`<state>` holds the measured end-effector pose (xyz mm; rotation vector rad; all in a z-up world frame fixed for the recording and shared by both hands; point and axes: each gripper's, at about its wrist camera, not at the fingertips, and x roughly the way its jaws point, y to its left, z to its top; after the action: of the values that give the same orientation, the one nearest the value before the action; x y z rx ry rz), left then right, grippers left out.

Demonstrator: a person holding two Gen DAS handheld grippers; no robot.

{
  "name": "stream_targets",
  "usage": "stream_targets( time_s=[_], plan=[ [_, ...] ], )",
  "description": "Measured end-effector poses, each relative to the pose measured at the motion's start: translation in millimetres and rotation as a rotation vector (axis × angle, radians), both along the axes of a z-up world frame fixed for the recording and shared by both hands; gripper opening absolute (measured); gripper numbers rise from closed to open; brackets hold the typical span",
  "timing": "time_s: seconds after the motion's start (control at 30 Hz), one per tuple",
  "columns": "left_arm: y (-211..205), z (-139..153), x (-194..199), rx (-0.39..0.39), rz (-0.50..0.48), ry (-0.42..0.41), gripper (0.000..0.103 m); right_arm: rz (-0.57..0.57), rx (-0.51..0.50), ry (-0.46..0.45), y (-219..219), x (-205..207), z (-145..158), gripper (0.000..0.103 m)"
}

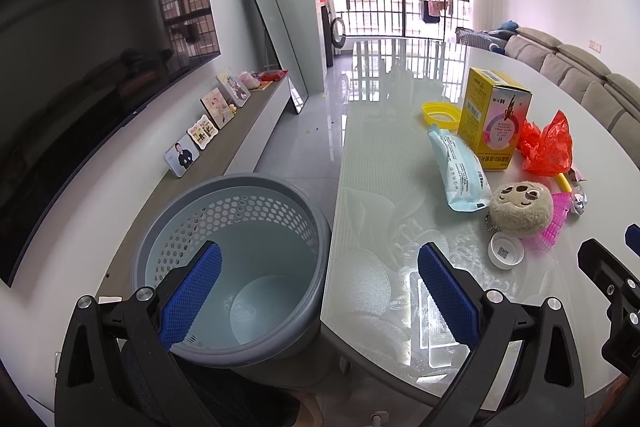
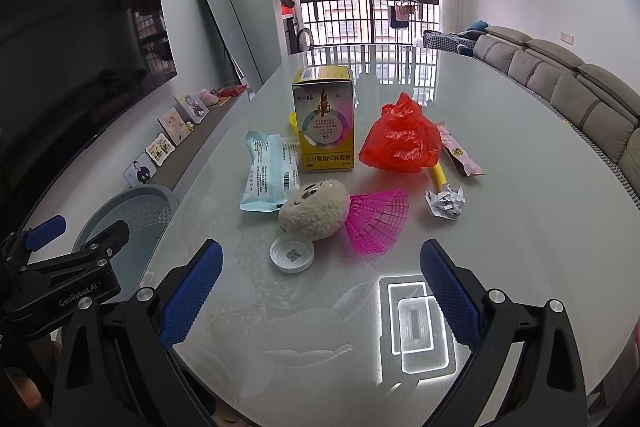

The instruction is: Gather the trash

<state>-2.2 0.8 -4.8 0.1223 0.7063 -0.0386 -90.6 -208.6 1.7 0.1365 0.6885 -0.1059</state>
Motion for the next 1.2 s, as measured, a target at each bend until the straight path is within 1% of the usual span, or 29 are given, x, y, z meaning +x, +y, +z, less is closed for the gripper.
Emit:
stream_targets(
  time_s=[0.63, 0.93, 1.2],
  plan=[
    [-1, -2, 0, 0.004, 0.000, 0.004, 0.097, 0.003, 0.014, -0.003, -3, 1, -2, 0.095],
    [-19, -4, 4, 0.016, -0.028, 0.018, 0.097, -0.021, 0.028, 0.011, -21, 1, -8, 0.095],
    [-42, -10, 12, 0.028, -0.055, 0.043, 0.097, -0.053, 0.039, 0.037, -45, 5, -18, 0.095]
  ],
)
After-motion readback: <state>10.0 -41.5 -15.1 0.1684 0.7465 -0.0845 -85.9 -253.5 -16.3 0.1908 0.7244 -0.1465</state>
